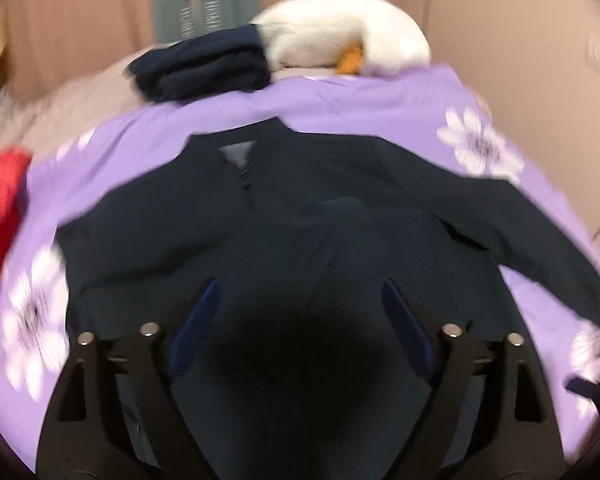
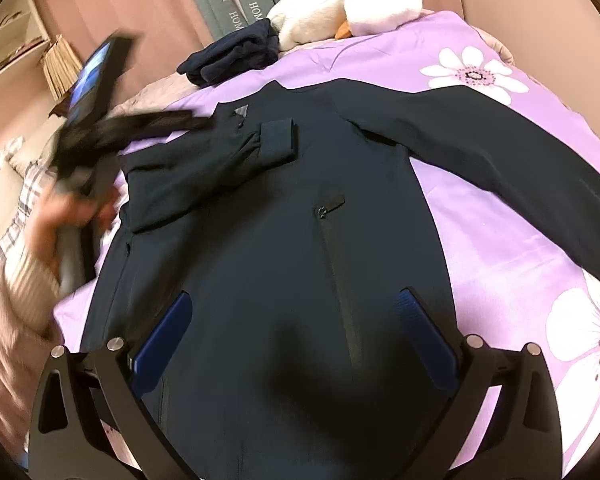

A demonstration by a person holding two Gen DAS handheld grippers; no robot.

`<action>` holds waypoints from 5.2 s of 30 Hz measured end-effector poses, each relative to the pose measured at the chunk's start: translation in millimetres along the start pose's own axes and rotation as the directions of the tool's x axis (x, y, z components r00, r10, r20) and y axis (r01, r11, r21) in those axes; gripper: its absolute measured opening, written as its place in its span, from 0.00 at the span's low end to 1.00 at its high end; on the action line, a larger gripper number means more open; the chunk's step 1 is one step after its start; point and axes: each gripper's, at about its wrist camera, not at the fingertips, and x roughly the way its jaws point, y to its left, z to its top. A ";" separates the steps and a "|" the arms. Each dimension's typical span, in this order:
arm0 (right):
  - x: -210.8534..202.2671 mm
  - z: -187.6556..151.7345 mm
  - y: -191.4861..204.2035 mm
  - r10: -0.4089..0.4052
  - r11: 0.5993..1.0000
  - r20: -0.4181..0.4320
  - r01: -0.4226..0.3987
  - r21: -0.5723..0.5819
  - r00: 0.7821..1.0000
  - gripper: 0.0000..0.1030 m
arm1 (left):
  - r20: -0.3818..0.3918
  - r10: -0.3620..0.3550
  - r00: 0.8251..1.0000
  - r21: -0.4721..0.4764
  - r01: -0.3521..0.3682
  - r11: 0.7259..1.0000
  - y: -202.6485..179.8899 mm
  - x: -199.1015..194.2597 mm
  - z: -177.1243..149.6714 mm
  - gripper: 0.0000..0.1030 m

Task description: Fold large clothes

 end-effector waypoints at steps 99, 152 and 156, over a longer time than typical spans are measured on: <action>-84.8 -66.0 -293.3 -0.313 0.561 0.317 -0.096 0.823 0.895 0.60 | -0.115 -0.086 0.990 -0.361 0.039 0.932 45.7 -123.4 -199.9 0.98; 204.8 36.2 296.8 -0.161 0.619 -0.075 0.042 -0.784 0.984 0.31 | -0.044 -0.072 0.996 -0.594 0.032 0.804 155.0 -107.5 -222.5 0.98; 184.4 41.0 297.8 -0.002 0.667 -0.156 -0.115 -0.736 0.988 0.66 | -0.035 -0.070 0.997 -0.586 0.037 0.809 154.5 -107.5 -217.8 0.98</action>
